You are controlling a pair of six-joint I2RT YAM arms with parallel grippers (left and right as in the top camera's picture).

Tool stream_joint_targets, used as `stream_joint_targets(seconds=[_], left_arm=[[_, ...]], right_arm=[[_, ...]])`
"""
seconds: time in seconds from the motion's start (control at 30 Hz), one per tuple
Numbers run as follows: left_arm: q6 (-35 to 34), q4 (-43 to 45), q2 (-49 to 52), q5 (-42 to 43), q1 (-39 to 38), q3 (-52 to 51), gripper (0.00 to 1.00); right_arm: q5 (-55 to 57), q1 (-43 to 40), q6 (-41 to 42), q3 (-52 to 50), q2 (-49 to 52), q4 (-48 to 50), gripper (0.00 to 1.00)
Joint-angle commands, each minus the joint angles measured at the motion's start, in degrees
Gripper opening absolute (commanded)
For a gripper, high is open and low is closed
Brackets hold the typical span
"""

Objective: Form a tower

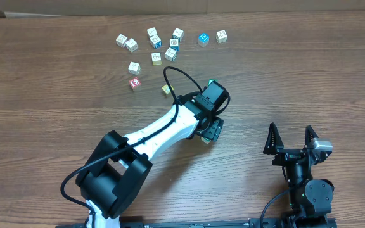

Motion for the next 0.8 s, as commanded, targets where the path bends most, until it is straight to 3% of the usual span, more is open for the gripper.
stream_joint_targets(seconds=[0.0,0.1,0.47,0.67,0.77], left_arm=[[4.9,0.0,0.8,0.7,-1.6,0.7,0.77],[7.2,0.1,0.9,0.7,-2.4,0.7,0.65],[6.7,0.6,3.5,0.5,-2.8,0.7,0.62],[6.1,0.8,4.3,0.5,-2.8,1.0,0.43],[2.6,0.9,4.3,0.4,-2.8,1.0,0.31]], right_arm=[[0.0,0.3,-0.3,-0.6,-0.5,0.2,1.00],[0.0,0.3,-0.3,-0.6,-0.5,0.2,1.00],[0.0,0.3,-0.3,-0.6,-0.5,0.2,1.00],[0.0,0.3,-0.3,-0.6,-0.5,0.2,1.00],[0.0,0.3,-0.3,-0.6,-0.5,0.2,1.00]])
